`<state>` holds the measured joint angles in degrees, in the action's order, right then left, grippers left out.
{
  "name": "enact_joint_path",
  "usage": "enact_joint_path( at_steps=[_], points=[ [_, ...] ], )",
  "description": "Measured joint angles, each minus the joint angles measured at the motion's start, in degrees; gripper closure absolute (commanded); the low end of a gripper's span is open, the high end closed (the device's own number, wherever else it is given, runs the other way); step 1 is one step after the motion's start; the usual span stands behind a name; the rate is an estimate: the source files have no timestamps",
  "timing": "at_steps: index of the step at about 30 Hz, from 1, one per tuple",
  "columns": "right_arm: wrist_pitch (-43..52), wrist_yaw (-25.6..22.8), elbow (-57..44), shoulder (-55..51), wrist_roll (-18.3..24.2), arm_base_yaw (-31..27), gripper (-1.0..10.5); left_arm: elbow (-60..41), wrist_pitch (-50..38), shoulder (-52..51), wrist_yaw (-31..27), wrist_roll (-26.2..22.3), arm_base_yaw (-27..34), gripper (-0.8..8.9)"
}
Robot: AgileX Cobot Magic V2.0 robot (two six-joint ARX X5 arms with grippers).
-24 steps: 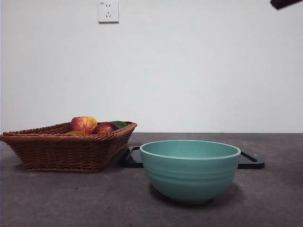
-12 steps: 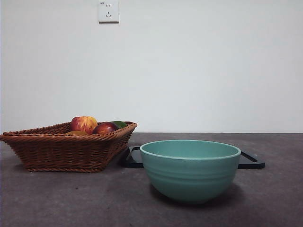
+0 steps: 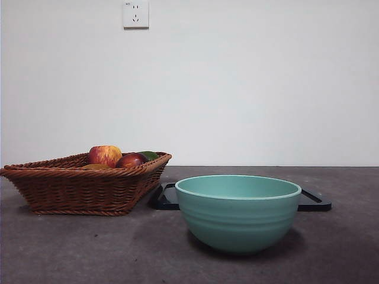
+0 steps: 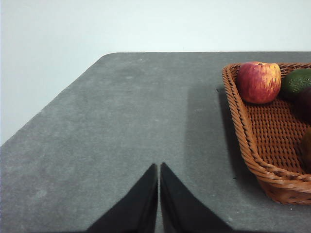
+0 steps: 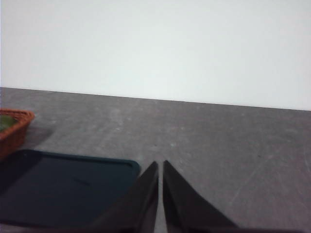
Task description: Pick up the wifruite, put it on the bowl, pick up the plate, put it on desk
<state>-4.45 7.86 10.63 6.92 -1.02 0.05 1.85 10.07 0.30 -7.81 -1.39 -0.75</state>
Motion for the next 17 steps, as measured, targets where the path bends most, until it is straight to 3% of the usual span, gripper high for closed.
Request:
enact_joint_path(
  at_steps=[7, 17],
  points=[
    [1.3, -3.5, -6.5, -3.9, -0.3, -1.2, 9.4, 0.0, 0.0, 0.0, 0.0, 0.0, 0.0, 8.06],
    [-0.7, -3.6, -9.7, -6.5, -0.9, -2.5, 9.4, 0.0, 0.0, 0.0, 0.0, 0.0, 0.0, 8.06]
  ],
)
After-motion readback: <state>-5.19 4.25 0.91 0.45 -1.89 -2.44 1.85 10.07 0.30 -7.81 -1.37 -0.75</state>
